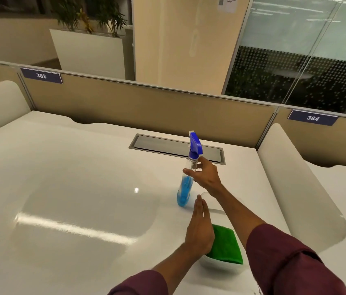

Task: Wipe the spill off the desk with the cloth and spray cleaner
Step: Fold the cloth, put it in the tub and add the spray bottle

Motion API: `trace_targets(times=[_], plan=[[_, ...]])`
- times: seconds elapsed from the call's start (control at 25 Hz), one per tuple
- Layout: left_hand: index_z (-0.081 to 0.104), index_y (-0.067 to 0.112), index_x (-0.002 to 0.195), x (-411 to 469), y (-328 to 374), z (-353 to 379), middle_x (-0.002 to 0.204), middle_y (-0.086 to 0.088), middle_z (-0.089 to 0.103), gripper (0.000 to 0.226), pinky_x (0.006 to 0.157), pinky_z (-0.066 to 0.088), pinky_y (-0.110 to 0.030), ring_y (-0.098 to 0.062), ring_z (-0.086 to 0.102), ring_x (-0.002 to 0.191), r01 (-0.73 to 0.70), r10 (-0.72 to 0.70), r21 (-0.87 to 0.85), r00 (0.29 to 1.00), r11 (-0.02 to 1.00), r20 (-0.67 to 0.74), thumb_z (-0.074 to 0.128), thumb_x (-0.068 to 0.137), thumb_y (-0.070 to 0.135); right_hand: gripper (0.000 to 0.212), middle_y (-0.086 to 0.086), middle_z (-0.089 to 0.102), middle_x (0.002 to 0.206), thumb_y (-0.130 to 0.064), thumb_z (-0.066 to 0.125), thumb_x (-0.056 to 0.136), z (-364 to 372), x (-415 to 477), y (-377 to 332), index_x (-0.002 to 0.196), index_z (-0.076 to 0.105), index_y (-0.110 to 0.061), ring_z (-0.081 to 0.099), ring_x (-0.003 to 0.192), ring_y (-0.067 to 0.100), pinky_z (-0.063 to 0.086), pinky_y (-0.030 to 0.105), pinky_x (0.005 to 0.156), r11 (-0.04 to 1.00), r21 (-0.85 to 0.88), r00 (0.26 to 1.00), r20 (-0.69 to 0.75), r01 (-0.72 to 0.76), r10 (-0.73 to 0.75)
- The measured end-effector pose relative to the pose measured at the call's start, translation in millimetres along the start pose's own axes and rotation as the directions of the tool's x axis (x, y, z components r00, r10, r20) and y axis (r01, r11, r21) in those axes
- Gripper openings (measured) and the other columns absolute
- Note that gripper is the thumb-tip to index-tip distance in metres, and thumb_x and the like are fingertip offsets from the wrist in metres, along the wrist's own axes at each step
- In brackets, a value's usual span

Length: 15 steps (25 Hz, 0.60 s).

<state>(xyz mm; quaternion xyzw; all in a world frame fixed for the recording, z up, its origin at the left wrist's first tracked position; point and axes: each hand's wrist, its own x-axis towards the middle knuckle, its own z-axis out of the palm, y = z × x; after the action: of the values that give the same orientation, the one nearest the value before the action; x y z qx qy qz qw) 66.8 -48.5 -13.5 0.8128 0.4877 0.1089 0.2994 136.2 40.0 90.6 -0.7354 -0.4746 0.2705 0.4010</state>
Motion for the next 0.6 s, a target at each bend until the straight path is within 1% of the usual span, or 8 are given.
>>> trace_targets(times=[0.08,0.16,0.28,0.36,0.44,0.6], plan=[[-0.018,0.019,0.15,0.0,-0.1,0.3,0.159,0.001,-0.024,0.074,0.121,0.016,-0.034,-0.018,-0.007,0.149,-0.002,0.002,0.004,1.0,1.0,0.0,0.038,0.101,0.018,0.05,0.014,0.063,0.12,-0.027,0.075,0.08,-7.3,-3.7,-0.8,0.121,0.054,-0.007,0.061,0.102,0.025,0.055,0.045,0.091,0.998,0.055,1.0,-0.015,0.018,-0.017],[-0.019,0.021,0.15,0.7,1.1,0.0,0.16,0.004,-0.022,0.073,0.121,0.011,-0.034,-0.017,-0.006,0.149,0.022,-0.022,-0.01,1.0,1.0,0.006,0.036,0.102,0.02,0.043,0.011,0.065,0.112,-0.02,0.074,0.081,-21.7,-6.9,-4.9,0.118,0.056,-0.007,0.063,0.1,0.026,0.056,0.046,0.091,0.991,0.125,0.997,-0.066,0.047,-0.039],[-0.017,0.022,0.15,2.2,3.3,-1.0,0.161,0.005,-0.018,0.071,0.119,0.008,-0.035,-0.017,-0.001,0.149,0.069,-0.069,-0.009,0.997,0.998,0.031,0.034,0.102,0.023,0.034,0.007,0.066,0.099,-0.014,0.073,0.081,-55.8,-8.9,-14.7,0.111,0.06,-0.006,0.064,0.092,0.025,0.056,0.037,0.084,0.974,0.197,0.984,-0.159,0.111,-0.08],[-0.015,0.021,0.151,3.0,2.0,-2.1,0.161,0.003,-0.016,0.073,0.119,0.01,-0.035,-0.019,0.0,0.15,0.065,-0.066,0.023,0.997,0.998,0.03,0.038,0.101,0.021,0.033,0.007,0.067,0.101,-0.015,0.073,0.081,-80.5,-10.3,-20.4,0.11,0.061,-0.006,0.065,0.091,0.023,0.056,0.032,0.08,0.959,0.236,0.982,-0.14,0.157,-0.126],[-0.014,0.019,0.151,2.4,-0.1,-2.6,0.161,0.001,-0.017,0.074,0.119,0.011,-0.034,-0.02,0.0,0.15,0.035,-0.035,0.053,0.999,0.998,0.014,0.04,0.1,0.017,0.033,0.008,0.068,0.104,-0.016,0.074,0.081,-102.3,-14.1,-20.2,0.111,0.062,-0.009,0.066,0.093,0.021,0.056,0.026,0.076,0.951,0.241,0.98,-0.086,0.194,-0.179],[-0.013,0.015,0.151,1.5,-1.7,-6.3,0.161,-0.001,-0.017,0.071,0.12,0.008,-0.032,-0.018,-0.002,0.15,-0.007,0.008,0.057,1.0,0.998,-0.025,0.037,0.101,0.015,0.041,0.008,0.068,0.11,-0.017,0.076,0.079,-129.7,-24.4,-6.8,0.116,0.062,-0.008,0.065,0.097,0.022,0.054,0.025,0.079,0.962,0.212,0.984,-0.002,0.172,-0.176]])
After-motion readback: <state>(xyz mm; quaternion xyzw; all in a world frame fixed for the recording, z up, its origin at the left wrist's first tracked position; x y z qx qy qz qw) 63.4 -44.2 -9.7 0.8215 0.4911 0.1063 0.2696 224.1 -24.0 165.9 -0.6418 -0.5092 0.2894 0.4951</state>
